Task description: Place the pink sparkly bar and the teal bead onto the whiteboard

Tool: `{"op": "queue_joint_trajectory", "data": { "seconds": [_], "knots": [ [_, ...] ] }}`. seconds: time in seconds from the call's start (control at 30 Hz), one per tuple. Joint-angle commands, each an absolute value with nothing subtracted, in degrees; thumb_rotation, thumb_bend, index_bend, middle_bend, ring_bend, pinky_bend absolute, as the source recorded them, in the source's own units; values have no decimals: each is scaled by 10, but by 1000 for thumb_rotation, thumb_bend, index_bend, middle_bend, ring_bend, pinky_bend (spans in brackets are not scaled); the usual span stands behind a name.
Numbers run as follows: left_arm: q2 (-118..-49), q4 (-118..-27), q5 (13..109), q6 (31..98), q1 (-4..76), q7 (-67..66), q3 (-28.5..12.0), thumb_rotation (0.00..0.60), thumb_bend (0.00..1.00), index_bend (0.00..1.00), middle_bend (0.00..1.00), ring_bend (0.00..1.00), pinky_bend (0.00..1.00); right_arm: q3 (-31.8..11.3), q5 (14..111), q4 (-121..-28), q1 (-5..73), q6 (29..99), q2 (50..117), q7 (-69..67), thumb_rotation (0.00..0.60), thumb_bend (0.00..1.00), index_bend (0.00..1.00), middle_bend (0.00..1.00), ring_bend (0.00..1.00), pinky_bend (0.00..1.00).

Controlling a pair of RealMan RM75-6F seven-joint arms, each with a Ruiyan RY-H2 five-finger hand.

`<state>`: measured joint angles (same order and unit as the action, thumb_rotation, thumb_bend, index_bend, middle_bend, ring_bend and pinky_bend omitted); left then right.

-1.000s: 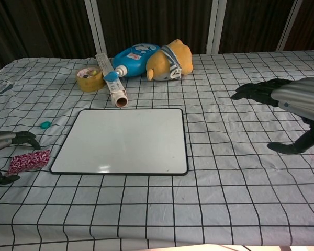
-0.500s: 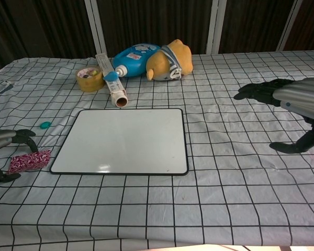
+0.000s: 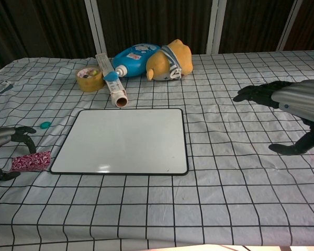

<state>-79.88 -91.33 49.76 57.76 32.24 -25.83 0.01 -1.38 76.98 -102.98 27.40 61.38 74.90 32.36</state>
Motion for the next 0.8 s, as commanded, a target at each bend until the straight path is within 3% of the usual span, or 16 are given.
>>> {"op": "queue_joint_trajectory", "data": {
  "seconds": [0.03,0.53,0.8],
  "knots": [
    [-797,-912,501,575,320,-254,0,600,325,584,26,0,0,-14,768,-1031,275,614,749,324,600,255,0,0,0,28],
    [-733,-988,555,589,312,-185,-35,600,325,570,27,0,0,-14,757,-1034,280,613,743,324,600,254,0,0,0,28],
    [-767,-995,531,572,347,-197,-69,600,324,539,28,0,0,-19,761,-1041,282,614,727,299,600,254,0,0,0,28]
  ]
}}
